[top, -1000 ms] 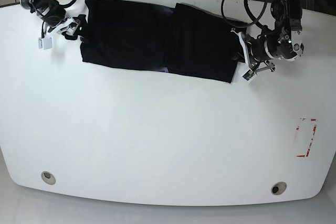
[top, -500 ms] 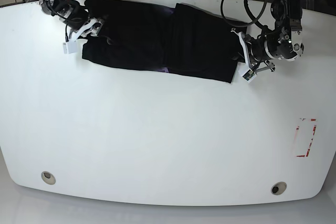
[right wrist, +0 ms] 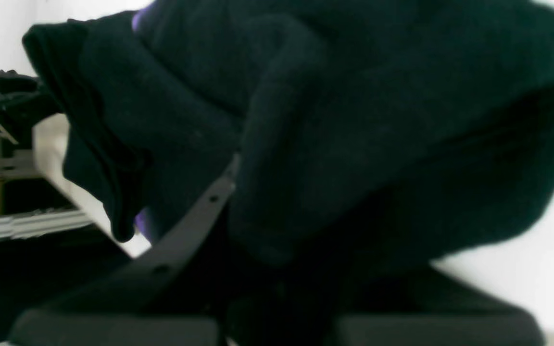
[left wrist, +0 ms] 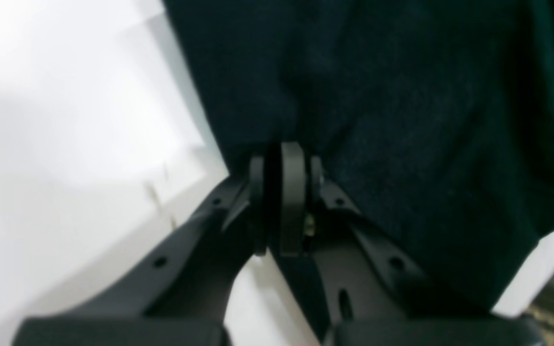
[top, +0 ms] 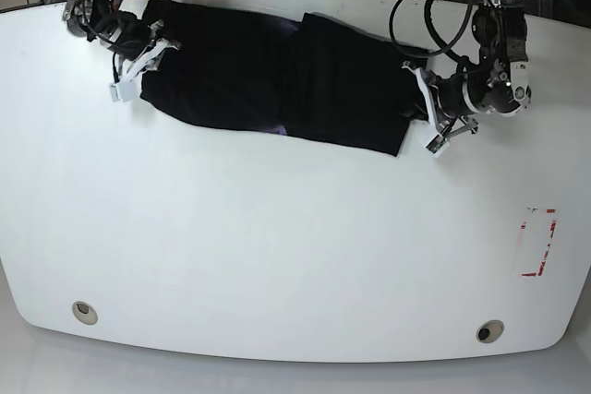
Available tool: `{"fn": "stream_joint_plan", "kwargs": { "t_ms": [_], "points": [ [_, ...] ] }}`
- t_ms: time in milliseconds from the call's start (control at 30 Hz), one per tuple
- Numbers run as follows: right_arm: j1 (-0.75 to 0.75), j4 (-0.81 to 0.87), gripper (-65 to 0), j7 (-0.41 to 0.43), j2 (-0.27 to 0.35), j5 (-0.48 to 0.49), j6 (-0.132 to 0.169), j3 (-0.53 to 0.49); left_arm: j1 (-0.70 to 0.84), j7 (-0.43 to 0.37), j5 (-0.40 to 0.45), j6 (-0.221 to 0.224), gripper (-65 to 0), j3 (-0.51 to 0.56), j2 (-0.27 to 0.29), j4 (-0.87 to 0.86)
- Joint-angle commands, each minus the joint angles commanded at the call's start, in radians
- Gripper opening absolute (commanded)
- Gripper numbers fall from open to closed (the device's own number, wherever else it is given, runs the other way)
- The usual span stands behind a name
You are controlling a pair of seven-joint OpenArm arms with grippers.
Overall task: Layout the t-shirt on the table in an organized manner, then fold the t-shirt properly
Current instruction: 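Fold the strip end with the right gripper toward the left gripper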
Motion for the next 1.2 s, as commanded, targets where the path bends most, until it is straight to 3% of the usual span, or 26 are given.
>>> {"fn": "stream_joint_plan", "kwargs": {
  "t_ms": [200, 433, 600, 1000, 1200],
  "points": [
    [0.0, 0.161, -62.1, -0.008, 0.043, 0.006, 0.0, -0.003, -0.072, 0.0, 0.0, 0.0, -62.5, 0.005, 0.068, -0.06],
    [0.025, 0.307, -62.1, -0.008, 0.08, 0.002, 0.0, -0.152, -0.121, 0.0, 0.0, 0.096, -62.2, 0.006, 0.15, -0.091],
    [0.051, 0.315, -62.1, -0.006, 0.078, 0.0, 0.0, -0.219, -0.127, 0.0, 0.0, 0.12, -62.2, 0.006, 0.193, -0.091],
    [0.137, 0.295, -61.7, -0.006, -0.041, -0.002, 0.0, -0.273, -0.135, 0.0, -0.003, 0.12, -62.2, 0.052, 0.215, -0.097],
    [0.18, 0.206, -61.7, 0.0, -0.101, -0.083, 0.0, -0.396, -0.112, -0.041, 0.0, 0.122, -62.2, 0.051, 0.25, -0.097]
  ]
}}
